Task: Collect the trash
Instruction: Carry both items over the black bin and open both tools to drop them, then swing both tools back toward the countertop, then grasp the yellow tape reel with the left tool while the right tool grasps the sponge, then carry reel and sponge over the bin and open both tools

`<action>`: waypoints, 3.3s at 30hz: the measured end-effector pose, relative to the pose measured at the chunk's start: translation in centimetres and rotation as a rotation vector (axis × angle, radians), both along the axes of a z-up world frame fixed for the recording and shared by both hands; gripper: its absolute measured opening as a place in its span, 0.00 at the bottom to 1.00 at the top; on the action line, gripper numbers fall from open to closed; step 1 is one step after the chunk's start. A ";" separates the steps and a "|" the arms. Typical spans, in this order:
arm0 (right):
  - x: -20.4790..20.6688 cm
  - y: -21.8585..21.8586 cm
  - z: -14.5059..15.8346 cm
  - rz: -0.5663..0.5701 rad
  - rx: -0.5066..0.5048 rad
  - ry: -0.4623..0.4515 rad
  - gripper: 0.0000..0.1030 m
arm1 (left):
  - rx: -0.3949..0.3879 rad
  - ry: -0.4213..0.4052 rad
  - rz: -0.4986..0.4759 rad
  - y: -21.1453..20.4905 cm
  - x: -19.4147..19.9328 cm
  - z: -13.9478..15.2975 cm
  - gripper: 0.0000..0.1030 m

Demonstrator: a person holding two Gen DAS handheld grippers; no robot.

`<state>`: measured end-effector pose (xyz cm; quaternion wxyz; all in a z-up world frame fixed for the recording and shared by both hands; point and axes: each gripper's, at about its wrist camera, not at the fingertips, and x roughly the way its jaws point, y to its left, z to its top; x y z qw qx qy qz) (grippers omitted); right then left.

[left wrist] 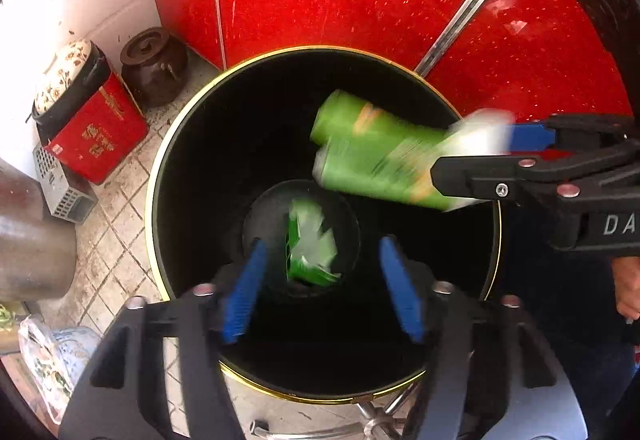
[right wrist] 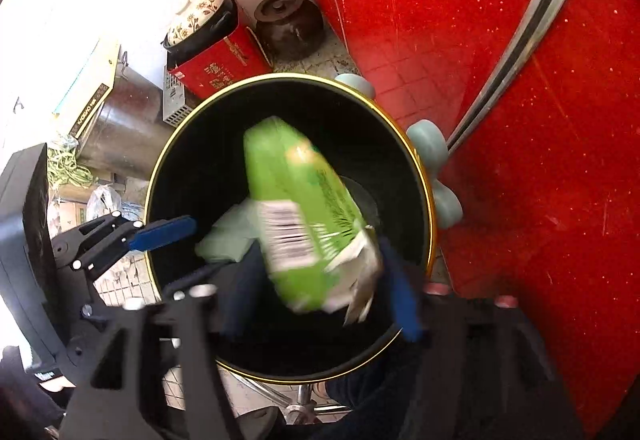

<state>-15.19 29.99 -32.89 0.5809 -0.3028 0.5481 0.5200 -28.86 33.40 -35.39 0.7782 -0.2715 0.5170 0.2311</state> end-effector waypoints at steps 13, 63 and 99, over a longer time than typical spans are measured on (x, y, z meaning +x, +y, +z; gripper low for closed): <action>-1.8 -2.7 10.1 0.040 0.166 -0.033 0.76 | 0.122 -0.031 0.028 -0.7 -1.5 7.4 0.90; 21.6 -45.6 24.5 -0.862 0.231 -0.548 0.70 | 0.207 -0.314 -0.803 -32.3 43.8 27.8 0.65; 16.8 -39.8 29.4 -0.700 0.417 -0.500 0.47 | 0.302 -0.382 -0.570 -21.9 25.0 34.6 0.15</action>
